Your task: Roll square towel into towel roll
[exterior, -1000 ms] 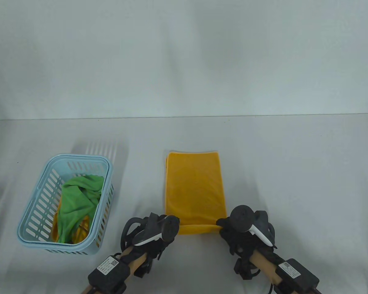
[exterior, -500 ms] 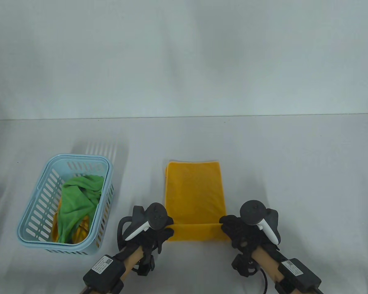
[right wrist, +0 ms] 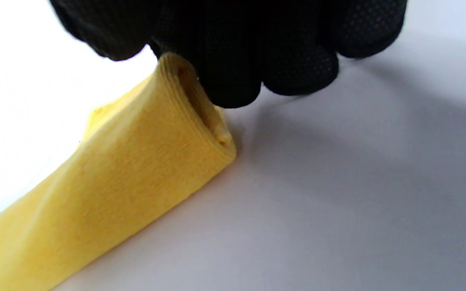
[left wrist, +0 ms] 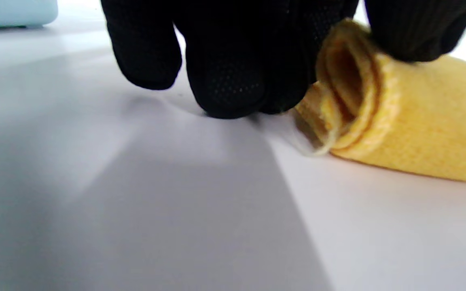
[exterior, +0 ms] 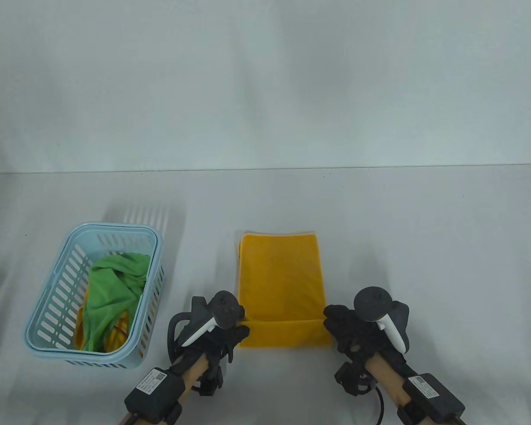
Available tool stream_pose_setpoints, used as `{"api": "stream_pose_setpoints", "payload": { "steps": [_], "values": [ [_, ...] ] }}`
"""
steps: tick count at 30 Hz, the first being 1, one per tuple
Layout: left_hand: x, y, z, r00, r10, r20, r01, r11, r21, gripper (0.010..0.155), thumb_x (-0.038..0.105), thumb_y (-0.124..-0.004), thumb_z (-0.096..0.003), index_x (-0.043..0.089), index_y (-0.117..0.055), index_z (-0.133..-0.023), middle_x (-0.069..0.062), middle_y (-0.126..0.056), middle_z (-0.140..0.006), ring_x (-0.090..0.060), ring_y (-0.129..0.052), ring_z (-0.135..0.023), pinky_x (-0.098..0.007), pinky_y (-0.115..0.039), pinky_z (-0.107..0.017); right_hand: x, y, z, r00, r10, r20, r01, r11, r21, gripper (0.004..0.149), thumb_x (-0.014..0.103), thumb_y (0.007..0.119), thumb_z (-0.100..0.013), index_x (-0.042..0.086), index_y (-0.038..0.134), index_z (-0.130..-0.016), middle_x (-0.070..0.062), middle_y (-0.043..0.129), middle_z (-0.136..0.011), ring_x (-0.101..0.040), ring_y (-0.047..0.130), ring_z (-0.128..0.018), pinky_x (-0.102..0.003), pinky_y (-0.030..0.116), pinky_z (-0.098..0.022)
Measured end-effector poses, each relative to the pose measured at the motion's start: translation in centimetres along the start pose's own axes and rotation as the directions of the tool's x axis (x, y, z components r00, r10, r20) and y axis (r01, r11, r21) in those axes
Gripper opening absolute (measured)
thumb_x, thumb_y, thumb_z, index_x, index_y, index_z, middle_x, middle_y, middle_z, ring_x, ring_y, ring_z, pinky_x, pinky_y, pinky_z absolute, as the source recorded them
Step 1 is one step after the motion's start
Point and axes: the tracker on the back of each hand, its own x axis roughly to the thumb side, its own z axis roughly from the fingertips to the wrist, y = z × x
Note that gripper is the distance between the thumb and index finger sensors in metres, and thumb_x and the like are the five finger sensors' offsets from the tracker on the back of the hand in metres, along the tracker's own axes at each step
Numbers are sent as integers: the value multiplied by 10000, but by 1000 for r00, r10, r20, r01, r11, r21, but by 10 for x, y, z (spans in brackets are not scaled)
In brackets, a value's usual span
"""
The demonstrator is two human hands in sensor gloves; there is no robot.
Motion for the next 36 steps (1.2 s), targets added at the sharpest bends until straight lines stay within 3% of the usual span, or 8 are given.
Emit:
{"api": "stream_pose_setpoints", "payload": {
  "steps": [7,13,15,17,23,32,36],
  "values": [
    [-2,12,6,999,-41,-4,41,994,98,743,616,-734,-336,335,-621,-1015,67,-808,-970,-197,-939,-800,-493,-733,-681,13,-8,12,994,87,73,-81,994,-80,615,503,773,-329,303,673,-901,-2,845,-841,-295,844,-737,-540,681,-589],
    [24,26,28,977,-158,141,121,963,242,741,619,-746,-326,368,-615,-1012,80,-762,-999,-197,-889,-859,-498,-710,-701,39,1,33,940,193,280,-181,981,-66,666,504,778,-318,329,587,-932,16,733,-934,-296,746,-845,-551,623,-640],
    [34,21,31,952,-165,257,120,976,180,711,582,-752,-337,399,-594,-1005,89,-672,-1040,-193,-799,-927,-498,-663,-732,44,10,35,909,206,362,-222,975,3,659,469,780,-332,338,556,-938,23,674,-966,-294,690,-884,-552,590,-657],
    [42,12,32,933,-191,306,158,979,131,689,563,-759,-340,405,-609,-993,83,-638,-1055,-206,-757,-951,-507,-637,-742,46,18,37,890,287,355,-304,953,-7,638,431,789,-339,337,569,-930,28,656,-975,-292,671,-900,-556,577,-666],
    [45,-9,22,895,-361,263,339,932,124,729,561,-758,-340,373,-562,-1018,76,-597,-1074,-210,-728,-979,-503,-632,-752,42,33,29,803,513,302,-511,855,-93,620,429,794,-340,325,611,-923,36,627,-1001,-291,634,-938,-564,549,-687],
    [39,-23,13,904,-367,220,363,930,59,796,541,-768,-350,384,-426,-1051,90,-471,-1115,-189,-624,-1046,-467,-596,-794,30,48,17,787,559,262,-567,822,-50,739,489,799,-322,337,480,-970,63,477,-1066,-298,559,-990,-569,521,-703],
    [37,-25,10,907,-365,209,363,930,49,775,498,-762,-377,397,-393,-1051,105,-436,-1118,-174,-593,-1054,-456,-582,-803,27,48,14,777,578,251,-578,812,-79,727,485,793,-327,372,462,-964,96,474,-1060,-291,569,-987,-556,539,-698]
  ]
}}
